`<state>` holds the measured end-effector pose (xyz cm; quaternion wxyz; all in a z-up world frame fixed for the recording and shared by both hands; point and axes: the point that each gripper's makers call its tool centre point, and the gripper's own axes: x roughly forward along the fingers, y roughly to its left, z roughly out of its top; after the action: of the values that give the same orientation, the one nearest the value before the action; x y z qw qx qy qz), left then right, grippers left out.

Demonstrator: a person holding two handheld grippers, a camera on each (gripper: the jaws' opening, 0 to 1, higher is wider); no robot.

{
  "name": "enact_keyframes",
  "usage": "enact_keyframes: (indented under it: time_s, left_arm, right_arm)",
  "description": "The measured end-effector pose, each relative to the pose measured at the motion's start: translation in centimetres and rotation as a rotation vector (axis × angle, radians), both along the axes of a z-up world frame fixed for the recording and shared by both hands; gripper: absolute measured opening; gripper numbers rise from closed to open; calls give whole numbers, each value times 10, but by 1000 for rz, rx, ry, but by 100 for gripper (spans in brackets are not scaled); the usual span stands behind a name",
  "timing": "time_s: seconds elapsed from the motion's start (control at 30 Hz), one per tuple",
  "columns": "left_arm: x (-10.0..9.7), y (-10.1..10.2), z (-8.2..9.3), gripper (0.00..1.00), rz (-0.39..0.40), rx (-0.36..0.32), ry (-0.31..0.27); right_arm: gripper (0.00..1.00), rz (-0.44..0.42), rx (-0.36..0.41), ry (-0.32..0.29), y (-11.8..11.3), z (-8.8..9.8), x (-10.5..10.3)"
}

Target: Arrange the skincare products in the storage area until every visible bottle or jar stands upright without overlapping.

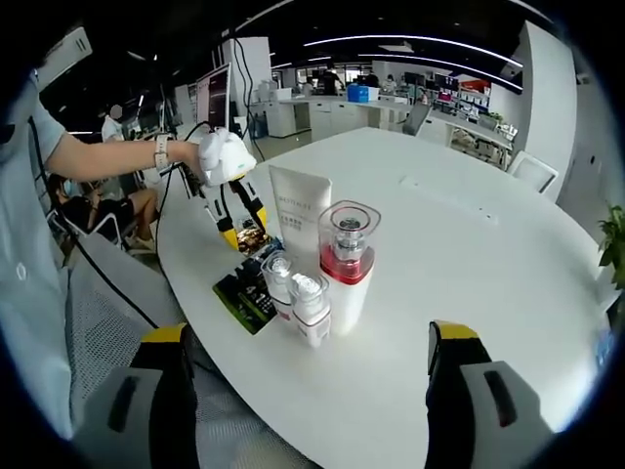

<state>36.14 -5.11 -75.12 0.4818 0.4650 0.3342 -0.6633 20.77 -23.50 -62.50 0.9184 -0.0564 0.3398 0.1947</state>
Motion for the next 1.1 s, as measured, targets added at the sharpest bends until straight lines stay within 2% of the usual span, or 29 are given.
enact_keyframes:
  time_s: [0.3, 0.73, 0.83, 1.1]
  left_arm:
    - [7, -5, 0, 37, 28, -20, 8]
    - [10, -4, 1, 38, 14, -31, -1]
    - [10, -3, 3, 43, 20, -40, 6]
    - [25, 10, 10, 47, 63, -44, -40]
  right_arm:
    - [100, -6, 3, 0, -3, -2, 0]
    - [100, 1, 1, -3, -3, -2, -1]
    - [100, 4, 1, -2, -3, -2, -1]
    - [100, 19, 3, -4, 2, -2, 0]
